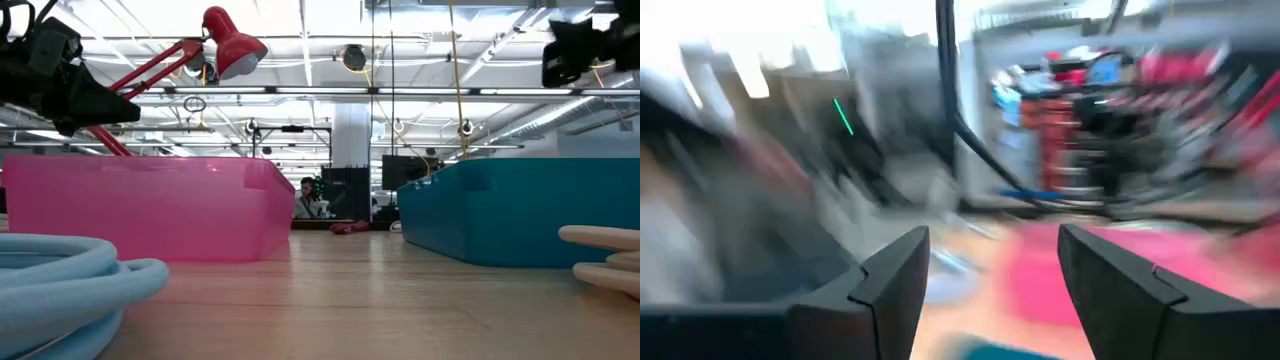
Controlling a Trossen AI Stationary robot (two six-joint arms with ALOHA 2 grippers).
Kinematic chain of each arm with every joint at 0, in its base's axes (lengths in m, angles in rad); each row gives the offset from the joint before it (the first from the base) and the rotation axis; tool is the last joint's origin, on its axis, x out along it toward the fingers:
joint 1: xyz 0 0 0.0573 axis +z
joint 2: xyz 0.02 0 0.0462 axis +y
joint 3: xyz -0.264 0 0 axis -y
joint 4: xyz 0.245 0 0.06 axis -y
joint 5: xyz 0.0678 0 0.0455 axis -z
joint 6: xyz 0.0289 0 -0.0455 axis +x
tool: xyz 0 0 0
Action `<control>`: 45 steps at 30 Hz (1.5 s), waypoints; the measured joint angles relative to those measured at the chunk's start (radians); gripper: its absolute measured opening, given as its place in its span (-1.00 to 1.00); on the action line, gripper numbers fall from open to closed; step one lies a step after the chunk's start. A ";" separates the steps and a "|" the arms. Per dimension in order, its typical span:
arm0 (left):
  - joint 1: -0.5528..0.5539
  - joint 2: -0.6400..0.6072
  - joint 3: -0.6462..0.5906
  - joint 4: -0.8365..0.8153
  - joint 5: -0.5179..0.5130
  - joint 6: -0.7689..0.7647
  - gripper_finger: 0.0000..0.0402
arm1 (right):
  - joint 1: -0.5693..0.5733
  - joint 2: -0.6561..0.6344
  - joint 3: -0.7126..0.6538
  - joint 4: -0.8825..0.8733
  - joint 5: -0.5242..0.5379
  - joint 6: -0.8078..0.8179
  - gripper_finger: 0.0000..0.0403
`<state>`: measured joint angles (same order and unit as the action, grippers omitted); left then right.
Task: Pick & Place USB Port
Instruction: Put the top white charger cable into the red bin
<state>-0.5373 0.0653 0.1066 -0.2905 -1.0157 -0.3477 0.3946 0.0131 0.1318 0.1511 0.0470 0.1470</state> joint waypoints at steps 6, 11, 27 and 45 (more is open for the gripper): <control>0.000 0.000 0.000 0.000 0.000 0.000 -0.56 | 0.000 0.019 -0.008 0.452 0.248 0.608 0.07; 0.007 0.000 0.000 0.073 -0.153 0.006 -0.56 | 0.000 0.030 -0.008 0.716 0.494 0.653 0.07; 0.079 0.000 0.000 1.327 -0.336 -0.156 -0.56 | -0.001 0.030 -0.008 0.749 1.082 0.390 0.07; 0.130 0.604 1.106 -0.267 0.422 0.090 -0.56 | 0.000 0.030 -0.009 0.647 1.060 0.377 0.07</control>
<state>-0.4068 0.6697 1.2129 -0.5574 -0.5938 -0.2581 0.3943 0.0429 0.1226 0.7982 1.1070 0.5236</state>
